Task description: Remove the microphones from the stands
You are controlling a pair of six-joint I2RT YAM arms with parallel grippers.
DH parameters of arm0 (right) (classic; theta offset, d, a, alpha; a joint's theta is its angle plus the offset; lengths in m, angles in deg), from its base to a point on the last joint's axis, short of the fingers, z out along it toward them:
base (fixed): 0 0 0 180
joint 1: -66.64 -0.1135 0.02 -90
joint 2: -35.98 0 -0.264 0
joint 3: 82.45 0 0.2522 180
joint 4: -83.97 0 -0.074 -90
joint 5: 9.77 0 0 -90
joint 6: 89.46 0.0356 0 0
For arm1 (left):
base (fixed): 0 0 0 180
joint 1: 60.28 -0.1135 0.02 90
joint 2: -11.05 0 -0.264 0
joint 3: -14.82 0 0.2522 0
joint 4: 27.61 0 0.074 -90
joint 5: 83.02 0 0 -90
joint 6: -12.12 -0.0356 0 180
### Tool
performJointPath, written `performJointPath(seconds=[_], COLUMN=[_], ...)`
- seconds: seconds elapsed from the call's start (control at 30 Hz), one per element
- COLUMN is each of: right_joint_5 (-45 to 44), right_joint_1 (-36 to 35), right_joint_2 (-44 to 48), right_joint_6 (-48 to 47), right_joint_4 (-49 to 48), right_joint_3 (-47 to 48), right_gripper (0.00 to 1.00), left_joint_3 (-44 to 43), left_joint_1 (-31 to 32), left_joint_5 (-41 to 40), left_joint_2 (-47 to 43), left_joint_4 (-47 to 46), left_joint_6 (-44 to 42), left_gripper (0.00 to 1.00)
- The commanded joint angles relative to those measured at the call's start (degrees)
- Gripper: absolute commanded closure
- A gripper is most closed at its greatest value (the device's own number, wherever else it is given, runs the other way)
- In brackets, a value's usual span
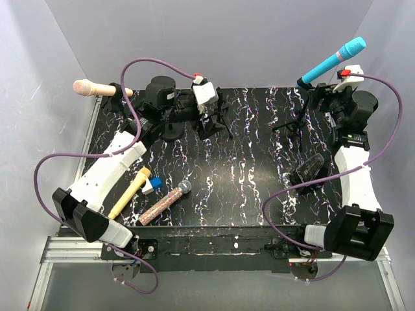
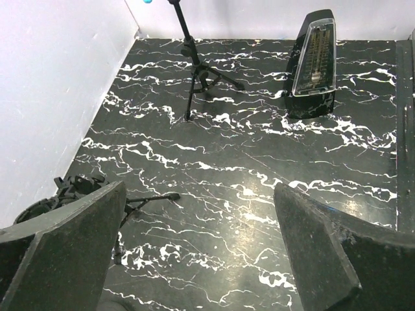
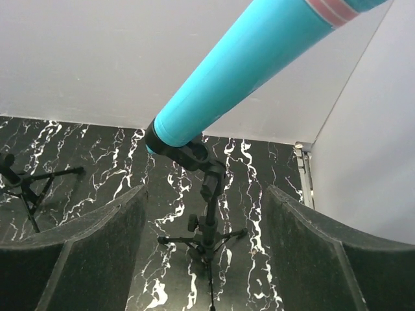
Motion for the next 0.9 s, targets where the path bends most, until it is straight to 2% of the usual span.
performJointPath(seconds=[0.0, 0.23, 0.43, 0.63, 0.87], right_joint_5=[5.8, 12.3, 13.2, 13.2, 15.9], right_joint_1=[1.6, 2.8, 2.9, 2.9, 2.7], right_joint_2=[-2.6, -9.4, -13.4, -16.9, -17.3], right_joint_6=[-3.6, -5.6, -5.6, -7.9, -8.3], right_joint_4=[-7.5, -10.9, -15.3, -14.5, -16.0], right_joint_3=[-0.6, 0.6, 1.5, 4.1, 3.7], right_gripper=[0.21, 0.24, 0.29, 0.46, 0.73], left_joint_3=[-3.5, -8.1, -10.0, -11.2, -10.9], left_joint_1=[0.0, 0.0, 0.0, 0.0, 0.0], left_joint_5=[0.7, 1.5, 0.6, 0.1, -0.1], left_joint_2=[1.4, 3.8, 5.0, 6.0, 6.1], left_joint_4=[2.7, 8.4, 9.9, 10.2, 9.6], left_joint_6=[-2.9, -5.9, -6.4, -6.6, -6.5], left_gripper=[0.05, 0.09, 0.10, 0.10, 0.11])
